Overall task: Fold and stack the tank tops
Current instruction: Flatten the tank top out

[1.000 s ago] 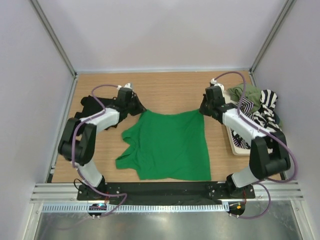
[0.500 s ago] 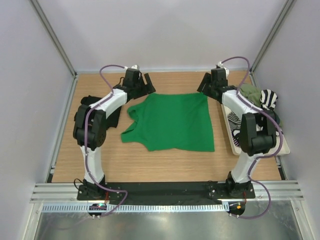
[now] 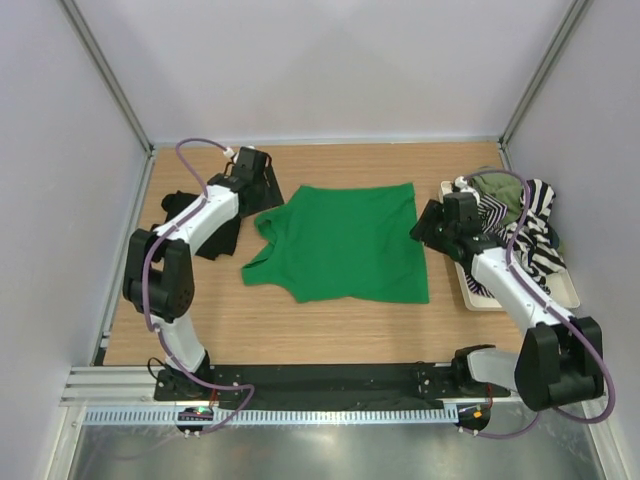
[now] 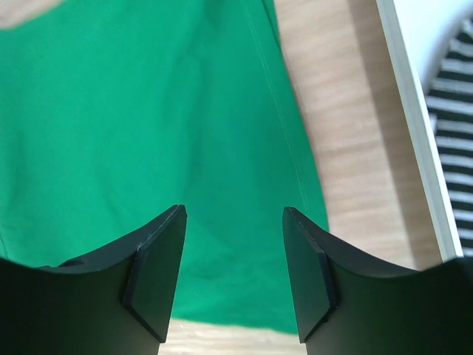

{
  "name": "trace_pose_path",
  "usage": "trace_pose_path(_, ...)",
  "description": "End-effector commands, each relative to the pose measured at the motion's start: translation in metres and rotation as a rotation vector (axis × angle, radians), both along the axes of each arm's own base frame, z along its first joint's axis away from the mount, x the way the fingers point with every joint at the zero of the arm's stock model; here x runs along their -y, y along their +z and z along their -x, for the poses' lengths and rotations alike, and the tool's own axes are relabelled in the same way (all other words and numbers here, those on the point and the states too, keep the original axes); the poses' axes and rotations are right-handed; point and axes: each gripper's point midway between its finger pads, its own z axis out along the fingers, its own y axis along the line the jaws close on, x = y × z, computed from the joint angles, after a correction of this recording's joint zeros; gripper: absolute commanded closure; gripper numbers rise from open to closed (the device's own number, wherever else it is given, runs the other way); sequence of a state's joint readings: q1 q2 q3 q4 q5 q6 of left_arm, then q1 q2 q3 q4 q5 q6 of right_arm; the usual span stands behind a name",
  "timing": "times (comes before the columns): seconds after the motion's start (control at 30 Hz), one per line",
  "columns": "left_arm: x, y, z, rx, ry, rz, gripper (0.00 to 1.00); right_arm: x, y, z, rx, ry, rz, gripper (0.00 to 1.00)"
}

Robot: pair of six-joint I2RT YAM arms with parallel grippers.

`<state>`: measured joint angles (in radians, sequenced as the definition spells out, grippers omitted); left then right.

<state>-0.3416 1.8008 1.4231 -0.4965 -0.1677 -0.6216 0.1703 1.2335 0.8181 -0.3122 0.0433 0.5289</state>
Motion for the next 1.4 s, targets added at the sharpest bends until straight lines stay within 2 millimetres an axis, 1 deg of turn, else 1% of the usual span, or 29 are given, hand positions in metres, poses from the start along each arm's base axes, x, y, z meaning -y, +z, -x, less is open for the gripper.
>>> trace_pose_path(0.0,-0.011,-0.023,0.019,-0.093,0.023,-0.036,0.32,-0.003,-0.005,0.022,-0.007,0.019,-0.019,0.39)
trace_pose_path(0.03,-0.011,-0.03,0.019,-0.104,0.026,-0.032,0.32,-0.003,-0.007,0.026,-0.013,0.024,-0.025,0.4)
trace_pose_path(0.07,-0.01,-0.034,0.02,-0.113,0.025,-0.028,0.33,-0.009,-0.009,0.031,-0.026,0.049,-0.047,0.4)
trace_pose_path(0.1,-0.006,-0.037,0.02,-0.124,0.018,-0.011,0.34,-0.01,-0.015,0.036,-0.044,0.057,-0.053,0.4)
trace_pose_path(0.17,-0.008,-0.047,0.02,-0.153,0.025,0.002,0.37,-0.013,-0.028,0.047,-0.088,0.066,-0.07,0.41)
trace_pose_path(0.2,-0.007,-0.051,0.018,-0.159,0.029,0.012,0.4,-0.012,-0.033,0.051,-0.103,0.059,-0.069,0.41)
trace_pose_path(0.27,-0.012,-0.059,0.019,-0.171,0.045,-0.002,0.42,-0.008,-0.045,0.058,-0.137,0.033,-0.06,0.41)
trace_pose_path(0.33,-0.018,-0.062,0.015,-0.17,0.064,-0.016,0.44,-0.004,-0.052,0.063,-0.166,0.01,-0.051,0.44)
trace_pose_path(0.37,-0.021,-0.069,0.016,-0.185,0.071,-0.024,0.45,-0.002,-0.055,0.065,-0.178,-0.006,-0.05,0.44)
trace_pose_path(0.43,-0.027,-0.074,0.011,-0.19,0.089,-0.028,0.47,-0.002,-0.058,0.07,-0.196,-0.019,-0.058,0.44)
trace_pose_path(0.5,-0.03,-0.085,0.008,-0.208,0.096,-0.027,0.52,-0.002,-0.057,0.072,-0.192,-0.028,-0.068,0.44)
trace_pose_path(0.53,-0.03,-0.089,0.004,-0.212,0.096,-0.028,0.59,0.004,-0.057,0.072,-0.18,-0.057,-0.05,0.45)
trace_pose_path(0.6,-0.034,-0.092,0.0,-0.216,0.104,-0.038,0.69,0.007,-0.058,0.072,-0.173,-0.072,-0.042,0.45)
trace_pose_path(0.63,-0.036,-0.089,-0.005,-0.204,0.109,-0.048,0.75,0.008,-0.06,0.074,-0.177,-0.075,-0.038,0.46)
trace_pose_path(0.67,-0.038,-0.09,-0.007,-0.206,0.111,-0.055,0.85,0.008,-0.063,0.076,-0.186,-0.077,-0.036,0.47)
trace_pose_path(0.73,-0.044,-0.086,-0.015,-0.188,0.125,-0.073,0.97,0.007,-0.068,0.079,-0.207,-0.071,-0.037,0.48)
trace_pose_path(0.77,-0.046,-0.085,-0.015,-0.189,0.126,-0.086,1.0,0.008,-0.07,0.082,-0.22,-0.078,-0.036,0.5)
trace_pose_path(0.83,-0.049,-0.079,-0.023,-0.165,0.132,-0.101,1.0,0.009,-0.074,0.085,-0.233,-0.085,-0.034,0.5)
trace_pose_path(0.97,-0.05,-0.07,-0.035,-0.13,0.138,-0.117,1.0,0.013,-0.073,0.093,-0.24,-0.111,-0.034,0.51)
trace_pose_path(1.0,-0.05,-0.064,-0.041,-0.113,0.142,-0.119,1.0,0.013,-0.073,0.094,-0.24,-0.116,-0.036,0.51)
trace_pose_path(1.07,-0.055,-0.062,-0.045,-0.102,0.157,-0.148,1.0,0.012,-0.074,0.098,-0.253,-0.11,-0.041,0.51)
trace_pose_path(1.1,-0.056,-0.057,-0.05,-0.087,0.161,-0.152,1.0,0.013,-0.076,0.099,-0.261,-0.111,-0.036,0.51)
trace_pose_path(1.13,-0.059,-0.059,-0.05,-0.097,0.168,-0.167,1.0,0.017,-0.078,0.103,-0.279,-0.137,-0.023,0.52)
trace_pose_path(1.17,-0.062,-0.057,-0.052,-0.094,0.176,-0.174,1.0,0.018,-0.079,0.103,-0.285,-0.14,-0.02,0.53)
trace_pose_path(1.2,-0.064,-0.053,-0.057,-0.082,0.186,-0.184,1.0,0.018,-0.081,0.105,-0.293,-0.141,-0.021,0.53)
trace_pose_path(1.3,-0.073,-0.053,-0.059,-0.083,0.213,-0.196,1.0,0.016,-0.085,0.107,-0.304,-0.142,-0.031,0.54)
trace_pose_path(1.37,-0.079,-0.052,-0.061,-0.08,0.228,-0.195,0.94,0.014,-0.087,0.108,-0.308,-0.138,-0.04,0.54)
